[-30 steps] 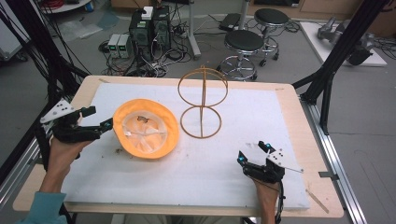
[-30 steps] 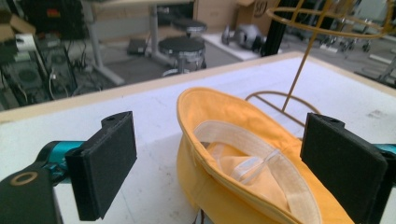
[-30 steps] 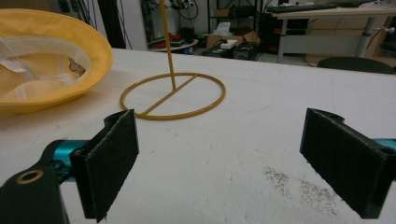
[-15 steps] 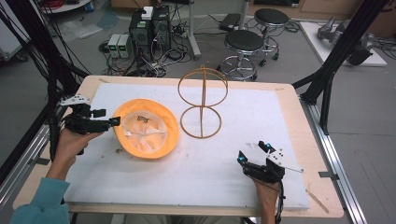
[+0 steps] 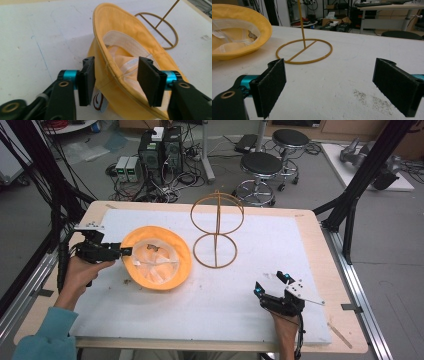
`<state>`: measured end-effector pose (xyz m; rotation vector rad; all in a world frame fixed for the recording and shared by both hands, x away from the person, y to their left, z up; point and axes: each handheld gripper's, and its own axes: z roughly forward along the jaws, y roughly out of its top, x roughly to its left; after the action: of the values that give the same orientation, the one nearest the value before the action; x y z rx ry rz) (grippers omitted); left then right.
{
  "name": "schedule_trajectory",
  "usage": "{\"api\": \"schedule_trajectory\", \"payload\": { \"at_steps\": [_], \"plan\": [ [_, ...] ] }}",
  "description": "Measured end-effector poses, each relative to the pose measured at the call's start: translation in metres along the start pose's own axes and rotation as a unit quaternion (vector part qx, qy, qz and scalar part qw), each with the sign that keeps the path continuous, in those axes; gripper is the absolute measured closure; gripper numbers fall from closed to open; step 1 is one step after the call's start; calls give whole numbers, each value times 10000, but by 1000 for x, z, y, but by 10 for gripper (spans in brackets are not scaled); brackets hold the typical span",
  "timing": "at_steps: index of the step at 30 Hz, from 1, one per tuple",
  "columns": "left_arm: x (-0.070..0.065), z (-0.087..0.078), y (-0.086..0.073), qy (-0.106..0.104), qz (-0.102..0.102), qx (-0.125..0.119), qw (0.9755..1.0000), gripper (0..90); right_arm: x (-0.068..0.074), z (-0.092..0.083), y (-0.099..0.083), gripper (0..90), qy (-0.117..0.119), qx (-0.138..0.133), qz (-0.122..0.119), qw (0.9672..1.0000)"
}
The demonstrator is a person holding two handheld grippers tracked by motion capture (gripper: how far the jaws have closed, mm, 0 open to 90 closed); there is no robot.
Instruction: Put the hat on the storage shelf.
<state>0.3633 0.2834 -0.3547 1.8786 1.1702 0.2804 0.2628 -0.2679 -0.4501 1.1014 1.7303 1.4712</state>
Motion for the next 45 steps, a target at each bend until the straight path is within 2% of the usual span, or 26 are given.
{"api": "schedule_trajectory", "payload": {
  "at_steps": [2,5,8,13,24,30,31,34,37,38,40,45],
  "plan": [
    [0,3,0,-60,-20,100,9999,620,0,0,0,105,9,-1,4,10000],
    [-1,3,0,-121,-7,69,9999,756,0,0,0,105,9,5,10,10000],
    [-1,2,0,-150,45,42,9999,840,0,0,0,105,4,2,12,10000],
    [-5,1,0,-165,191,-43,9997,849,0,0,0,105,4,-1,7,10000],
    [-6,-5,4,-153,276,-227,9992,851,0,0,0,105,0,7,-1,10000],
    [-4,-12,18,-42,397,-341,9986,852,1,0,0,105,-8,17,-6,10000],
    [-3,-14,25,20,508,-381,9980,852,1,0,0,105,-9,13,-7,10000],
    [-2,-15,31,83,568,-409,9975,852,1,0,0,105,-7,16,-5,10000],
    [1,-19,46,333,760,-546,9951,852,1,0,0,105,-11,14,-4,10000],
    [1,-19,46,333,760,-546,9951,852,1,0,0,105,-11,14,-4,10000],
    [4,-20,54,456,847,-629,9934,852,1,0,0,105,-5,13,-3,10000],
    [8,-17,65,855,1157,-731,9869,852,-1,0,0,105,-1,-9,31,10000]
  ]
}}
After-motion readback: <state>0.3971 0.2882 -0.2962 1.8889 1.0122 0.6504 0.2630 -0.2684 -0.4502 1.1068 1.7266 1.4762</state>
